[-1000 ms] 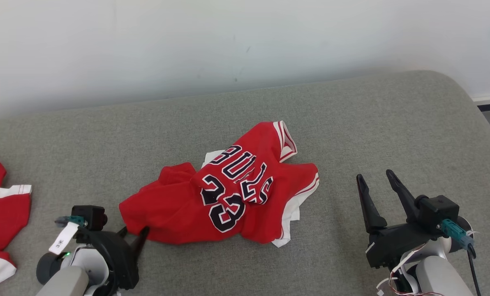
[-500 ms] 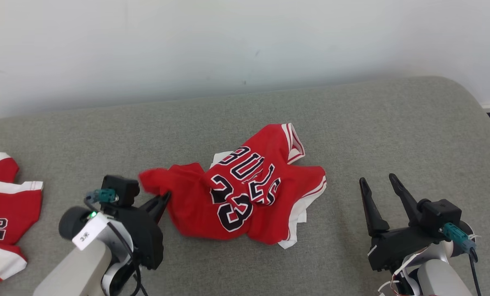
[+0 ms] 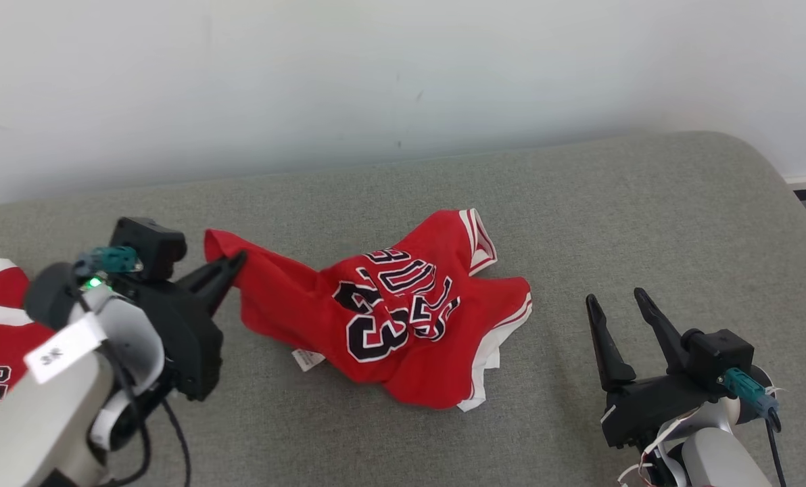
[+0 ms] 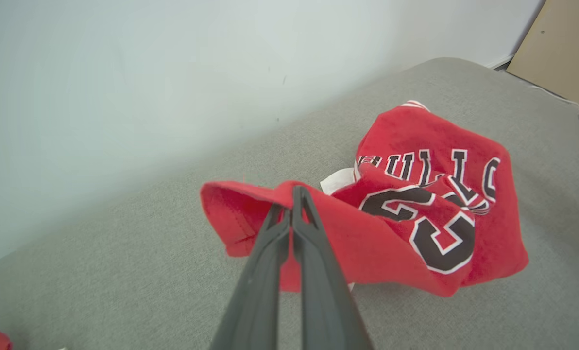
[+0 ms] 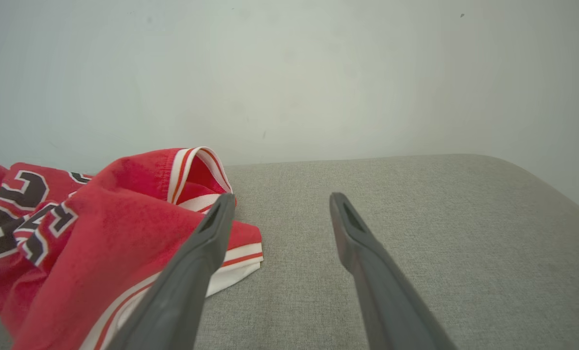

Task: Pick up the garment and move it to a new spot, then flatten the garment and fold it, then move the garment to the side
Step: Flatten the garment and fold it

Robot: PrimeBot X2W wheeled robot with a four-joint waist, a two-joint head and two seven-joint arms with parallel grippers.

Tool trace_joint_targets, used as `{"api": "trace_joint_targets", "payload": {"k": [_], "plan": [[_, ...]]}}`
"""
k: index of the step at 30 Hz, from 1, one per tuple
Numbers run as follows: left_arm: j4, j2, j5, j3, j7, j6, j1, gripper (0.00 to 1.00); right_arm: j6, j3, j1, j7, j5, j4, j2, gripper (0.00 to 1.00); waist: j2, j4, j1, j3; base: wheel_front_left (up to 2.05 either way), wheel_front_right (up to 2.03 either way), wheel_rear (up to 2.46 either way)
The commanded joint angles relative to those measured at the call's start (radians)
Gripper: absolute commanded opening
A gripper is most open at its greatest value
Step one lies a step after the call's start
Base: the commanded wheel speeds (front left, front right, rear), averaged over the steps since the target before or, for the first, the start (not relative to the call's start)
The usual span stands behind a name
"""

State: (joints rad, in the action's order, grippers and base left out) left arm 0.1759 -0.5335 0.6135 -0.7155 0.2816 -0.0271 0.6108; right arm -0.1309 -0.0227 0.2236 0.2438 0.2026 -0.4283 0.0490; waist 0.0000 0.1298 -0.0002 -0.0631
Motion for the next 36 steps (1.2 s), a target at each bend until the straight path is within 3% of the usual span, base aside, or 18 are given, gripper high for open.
{"api": "trace_joint_targets", "payload": {"k": [1, 12, 19, 25, 32, 36], "plan": [[-0.023, -0.026, 0.007, 0.011, 0.008, 0.010, 0.001, 0.00, 0.000, 0.005, 0.003, 0.005, 0.005, 0.001, 0.003, 1.00, 0.0000, 0.002, 0.0002, -0.004, 0.00, 0.00, 0.00], [-0.200, -0.160, 0.044, 0.040, 0.049, 0.115, -0.200, 0.00, 0.000, 0.017, -0.006, 0.014, 0.009, -0.008, 0.003, 1.00, 0.0000, -0.016, 0.0002, -0.012, 0.00, 0.00, 0.00], [-0.232, -0.216, 0.093, 0.089, 0.042, 0.140, -0.259, 0.00, 0.000, 0.006, 0.010, 0.017, 0.007, -0.010, 0.003, 1.00, 0.0000, -0.043, 0.0002, -0.012, 0.00, 0.00, 0.00], [-0.170, -0.201, 0.262, 0.155, 0.029, 0.094, -0.311, 0.00, 0.000, -0.010, 0.021, 0.019, 0.018, -0.023, 0.003, 1.00, 0.0000, -0.050, 0.0002, -0.010, 0.00, 0.00, 0.00], [-0.063, -0.161, 0.305, 0.143, 0.021, 0.024, -0.281, 0.00, 0.000, -0.019, 0.035, 0.021, 0.018, -0.032, 0.003, 1.00, 0.0000, -0.036, 0.0002, -0.016, 0.00, 0.00, 0.00], [-0.018, -0.144, 0.268, 0.117, 0.036, -0.001, -0.217, 0.00, 0.000, -0.024, 0.044, 0.022, 0.019, -0.030, 0.003, 1.00, 0.0000, -0.021, 0.0002, -0.027, 0.00, 0.00, 0.00]]}}
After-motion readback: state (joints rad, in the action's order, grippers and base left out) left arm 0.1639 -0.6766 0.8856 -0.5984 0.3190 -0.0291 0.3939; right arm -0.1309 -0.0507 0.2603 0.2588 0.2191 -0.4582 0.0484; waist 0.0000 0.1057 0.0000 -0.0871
